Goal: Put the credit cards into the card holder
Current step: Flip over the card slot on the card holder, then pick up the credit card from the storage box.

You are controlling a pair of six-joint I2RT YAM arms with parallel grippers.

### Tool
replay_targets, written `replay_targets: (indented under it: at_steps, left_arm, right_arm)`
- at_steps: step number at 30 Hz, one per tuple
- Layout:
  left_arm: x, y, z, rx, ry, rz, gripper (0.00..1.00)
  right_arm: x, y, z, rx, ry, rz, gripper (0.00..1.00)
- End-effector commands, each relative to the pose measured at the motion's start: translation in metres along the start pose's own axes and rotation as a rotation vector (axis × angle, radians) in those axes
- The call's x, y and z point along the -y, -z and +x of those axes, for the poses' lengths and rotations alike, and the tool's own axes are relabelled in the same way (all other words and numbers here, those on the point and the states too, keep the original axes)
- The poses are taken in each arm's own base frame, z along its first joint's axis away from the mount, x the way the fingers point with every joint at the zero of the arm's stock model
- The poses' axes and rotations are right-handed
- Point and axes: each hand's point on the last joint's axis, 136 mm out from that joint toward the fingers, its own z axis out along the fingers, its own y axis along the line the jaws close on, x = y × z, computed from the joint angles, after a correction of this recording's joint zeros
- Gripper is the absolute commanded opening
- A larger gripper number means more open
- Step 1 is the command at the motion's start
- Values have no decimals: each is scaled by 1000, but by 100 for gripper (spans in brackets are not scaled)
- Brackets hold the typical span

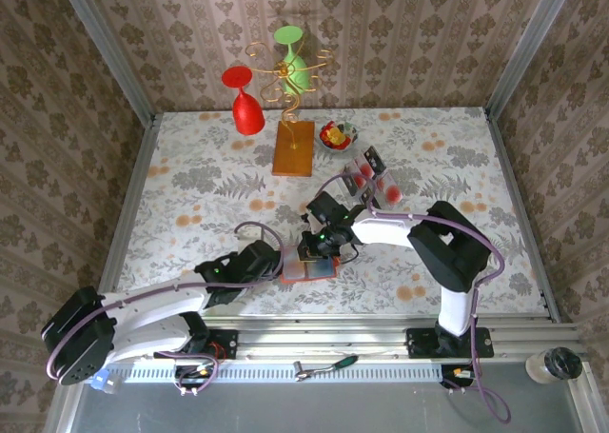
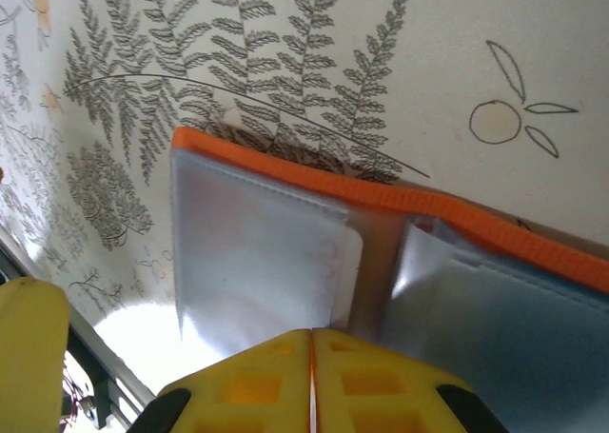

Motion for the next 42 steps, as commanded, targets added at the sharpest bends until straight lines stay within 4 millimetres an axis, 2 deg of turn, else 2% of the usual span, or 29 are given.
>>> replay_targets:
  at_steps: [1,10,20,24,29,32,36,39,42]
  left_arm:
    - [10,1,-5,8,-2,25,78]
    - [13,-6,4,-20,-17,21,78]
    - [16,-13,18,-48,-39,10,78]
    - [14,-17,26,-66,-51,-6,78]
    - [13,-18,28,-66,-56,-17,78]
    - [13,-18,28,-64,-58,-20,78]
    - [13,-18,29,-65,-58,-21,78]
    - [13,-18,29,-64,-58,-21,78]
    - [14,-18,28,-61,-57,-21,78]
  right_arm:
    - [-6,-5,-1,-13,24,-17,12]
    - [-5,-5,1,-14,19,-14,12]
    - [-19,11,-7,21,37,-27,13]
    - [-27,24,-15,47,44,-33,14]
    - [-31,57,-32,119,55,-27,19]
    - [-17,83,-45,171,67,40,27]
    - [25,126,-64,249,73,228,37]
    - [64,158,-74,285,100,444,38]
    - [92,182,-82,290,129,625,38]
